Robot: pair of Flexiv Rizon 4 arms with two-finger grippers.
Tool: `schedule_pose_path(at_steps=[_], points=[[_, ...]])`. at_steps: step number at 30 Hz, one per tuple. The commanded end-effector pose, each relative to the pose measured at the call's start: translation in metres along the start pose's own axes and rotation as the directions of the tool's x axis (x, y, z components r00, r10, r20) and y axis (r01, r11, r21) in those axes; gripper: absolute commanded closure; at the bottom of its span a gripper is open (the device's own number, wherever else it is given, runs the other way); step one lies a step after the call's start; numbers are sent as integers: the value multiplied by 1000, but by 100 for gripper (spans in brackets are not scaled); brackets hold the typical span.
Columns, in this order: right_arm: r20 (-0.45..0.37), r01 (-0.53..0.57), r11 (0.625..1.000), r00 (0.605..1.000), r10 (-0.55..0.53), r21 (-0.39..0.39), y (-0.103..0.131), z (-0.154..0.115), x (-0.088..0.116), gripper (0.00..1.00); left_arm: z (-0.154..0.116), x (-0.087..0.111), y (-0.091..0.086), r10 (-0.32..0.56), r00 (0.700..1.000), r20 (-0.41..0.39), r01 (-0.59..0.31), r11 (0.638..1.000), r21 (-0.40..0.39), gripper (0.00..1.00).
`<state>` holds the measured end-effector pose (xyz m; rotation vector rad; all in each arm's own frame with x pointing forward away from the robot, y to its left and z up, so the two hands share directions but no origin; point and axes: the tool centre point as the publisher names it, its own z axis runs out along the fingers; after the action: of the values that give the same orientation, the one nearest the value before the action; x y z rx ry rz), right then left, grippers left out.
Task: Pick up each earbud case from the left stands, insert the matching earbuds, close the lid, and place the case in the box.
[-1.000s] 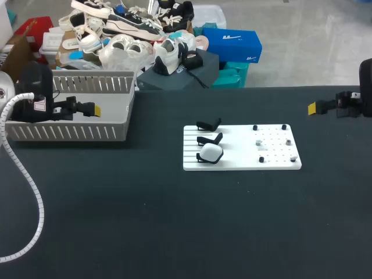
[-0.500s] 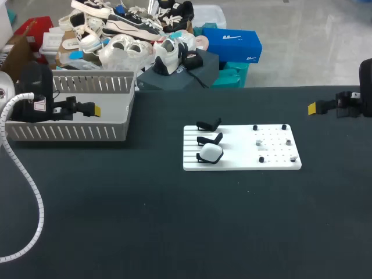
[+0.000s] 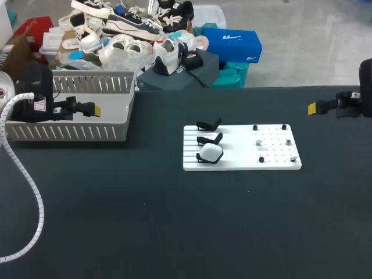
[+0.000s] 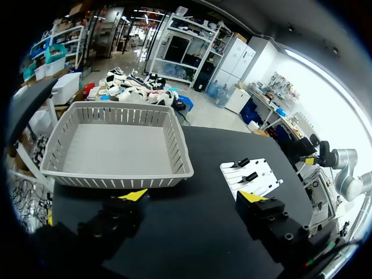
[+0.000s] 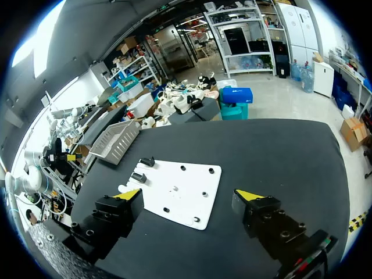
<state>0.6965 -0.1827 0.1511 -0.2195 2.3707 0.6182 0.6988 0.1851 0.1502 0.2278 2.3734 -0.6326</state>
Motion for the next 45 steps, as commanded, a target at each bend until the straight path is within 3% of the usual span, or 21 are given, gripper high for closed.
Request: schedule_pose_path(at_steps=[1,10,17,25,32,33,35,37,45], points=[[0,2,1000,1000,-2,-5,-2,1,0,0,1,-4,-2,24,1000,-8,-24,999,30,0],[0,2,1000,1000,-2,-5,-2,1,0,0,4,-21,-18,168,982,82,-178,974,142,0],[0,2,1000,1000,-2,-5,-2,1,0,0,10,-31,-33,313,937,156,-345,903,255,0],[0,2,1000,1000,-2,-5,-2,1,0,0,24,-38,-53,479,844,242,-537,765,356,0],[0,2,1000,1000,-2,-5,-2,1,0,0,41,-39,-71,557,775,300,-632,670,388,0],[0,2,1000,1000,-2,-5,-2,1,0,0,44,-38,-75,578,753,314,-657,632,412,0],[0,2,1000,1000,-2,-5,-2,1,0,0,49,-37,-79,591,732,338,-679,597,427,0],[0,2,1000,1000,-2,-5,-2,1,0,0,53,-35,-86,613,704,358,-704,535,468,0],[0,2,1000,1000,-2,-5,-2,1,0,0,66,-18,-109,658,657,368,-725,416,549,0]])
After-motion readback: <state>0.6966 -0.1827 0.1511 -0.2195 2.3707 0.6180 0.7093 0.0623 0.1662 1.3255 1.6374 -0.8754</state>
